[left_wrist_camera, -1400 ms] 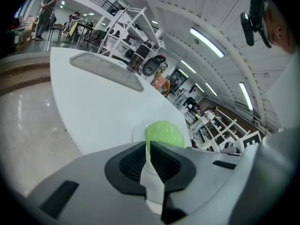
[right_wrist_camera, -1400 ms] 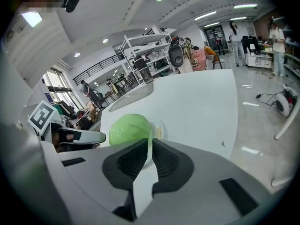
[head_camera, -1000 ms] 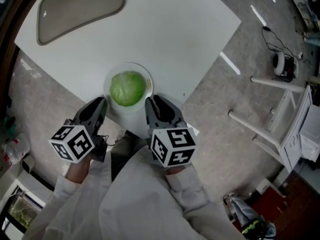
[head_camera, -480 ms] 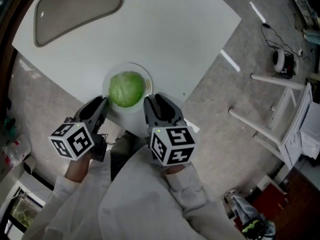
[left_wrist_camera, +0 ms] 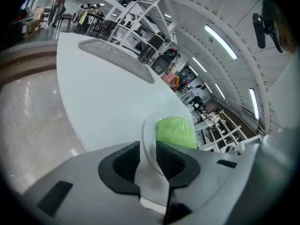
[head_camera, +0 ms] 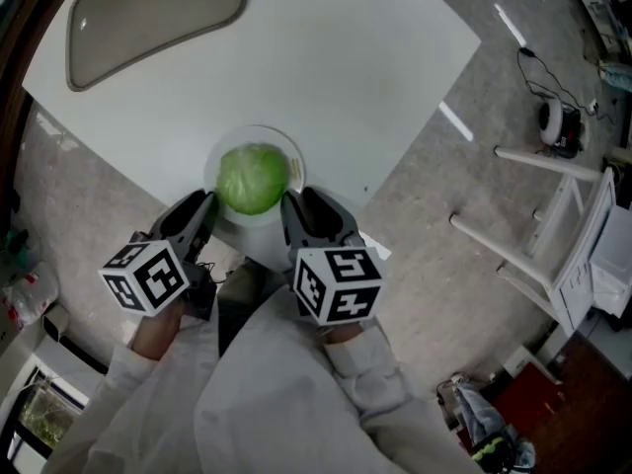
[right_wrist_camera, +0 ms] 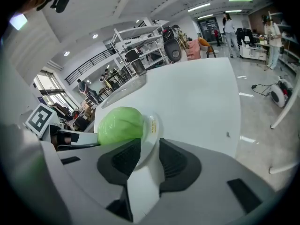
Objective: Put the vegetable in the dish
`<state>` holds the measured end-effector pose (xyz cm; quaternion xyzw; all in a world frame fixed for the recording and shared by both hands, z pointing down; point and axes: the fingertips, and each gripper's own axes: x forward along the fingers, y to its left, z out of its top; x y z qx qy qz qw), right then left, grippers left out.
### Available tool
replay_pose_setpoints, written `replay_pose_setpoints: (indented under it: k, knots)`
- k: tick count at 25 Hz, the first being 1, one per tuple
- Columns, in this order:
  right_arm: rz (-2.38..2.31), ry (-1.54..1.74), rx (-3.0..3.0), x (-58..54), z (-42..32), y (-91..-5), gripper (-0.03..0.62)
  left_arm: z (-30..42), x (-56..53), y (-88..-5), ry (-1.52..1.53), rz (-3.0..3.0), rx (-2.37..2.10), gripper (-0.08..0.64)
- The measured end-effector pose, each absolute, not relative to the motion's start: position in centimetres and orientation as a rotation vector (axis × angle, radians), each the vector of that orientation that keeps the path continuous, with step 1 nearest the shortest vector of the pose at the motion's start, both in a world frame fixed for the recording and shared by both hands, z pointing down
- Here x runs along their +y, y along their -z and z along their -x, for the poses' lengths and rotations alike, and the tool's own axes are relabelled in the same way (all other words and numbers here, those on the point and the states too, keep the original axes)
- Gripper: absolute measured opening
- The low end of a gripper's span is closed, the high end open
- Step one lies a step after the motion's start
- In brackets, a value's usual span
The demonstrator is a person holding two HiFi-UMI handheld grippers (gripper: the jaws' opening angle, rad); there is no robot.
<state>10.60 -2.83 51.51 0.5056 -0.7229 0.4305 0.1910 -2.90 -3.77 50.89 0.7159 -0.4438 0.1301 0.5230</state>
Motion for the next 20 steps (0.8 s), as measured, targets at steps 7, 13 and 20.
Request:
replay_pose_setpoints:
  k: [7,13,20]
  knots:
    - [-1.418,-1.308,-2.038,-2.92,-10.65,-51.32,0.112,2.35,-3.75,-50.91,-0.264,-1.661,-1.031,0.091]
    - [-1.403,-1.335,-2.026,-3.11,-10.67,-51.65,0.112,2.47,-3.87,-51.13,-0.216,-1.632,-1.016,0.087]
    - [-1.413,-1.349,-2.012,-3.33,-10.61,-51.75,0.106,2.54,-4.00,-51.25,-0.214,-1.632,-1.005,0.081]
